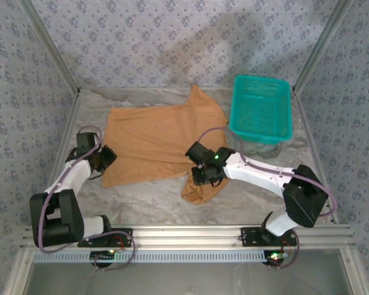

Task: Fold the inside-out t-shirt

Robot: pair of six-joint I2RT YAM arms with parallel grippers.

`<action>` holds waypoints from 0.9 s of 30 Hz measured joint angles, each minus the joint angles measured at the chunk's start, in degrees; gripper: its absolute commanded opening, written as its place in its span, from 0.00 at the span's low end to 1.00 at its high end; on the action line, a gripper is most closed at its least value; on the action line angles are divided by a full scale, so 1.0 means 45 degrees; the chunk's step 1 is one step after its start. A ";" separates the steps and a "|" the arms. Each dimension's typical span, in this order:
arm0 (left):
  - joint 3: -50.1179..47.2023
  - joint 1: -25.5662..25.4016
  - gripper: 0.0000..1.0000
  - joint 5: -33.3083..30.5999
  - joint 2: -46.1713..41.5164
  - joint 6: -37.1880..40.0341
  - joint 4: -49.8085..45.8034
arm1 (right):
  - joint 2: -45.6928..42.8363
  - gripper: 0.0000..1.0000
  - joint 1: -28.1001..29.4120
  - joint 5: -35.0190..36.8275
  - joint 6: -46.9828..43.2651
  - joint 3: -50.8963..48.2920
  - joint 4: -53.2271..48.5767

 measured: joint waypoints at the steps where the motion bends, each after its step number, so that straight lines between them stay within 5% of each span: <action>1: -0.0209 0.0073 0.13 0.0005 -0.0015 -0.0005 -0.0019 | 0.0121 0.33 0.0151 -0.0068 0.0151 -0.0092 0.0029; 9: -0.1064 0.1001 0.14 0.0442 0.0180 -0.0024 -0.0068 | 0.0850 0.38 0.1025 -0.0335 0.0928 -0.1146 0.0262; 14: -0.1239 0.2040 0.14 0.0486 0.0777 0.0000 0.0019 | 0.0835 0.00 0.1195 -0.0505 0.1379 -0.2346 0.0423; 25: -0.1243 0.2443 0.12 0.0578 0.1030 0.0155 0.0063 | -0.2929 0.00 0.1039 -0.0044 0.1666 -0.4255 -0.0457; 27: -0.1248 0.2443 0.19 0.0573 0.0729 0.0151 -0.0189 | -0.3701 0.00 0.1020 0.0126 0.1666 -0.4444 -0.0311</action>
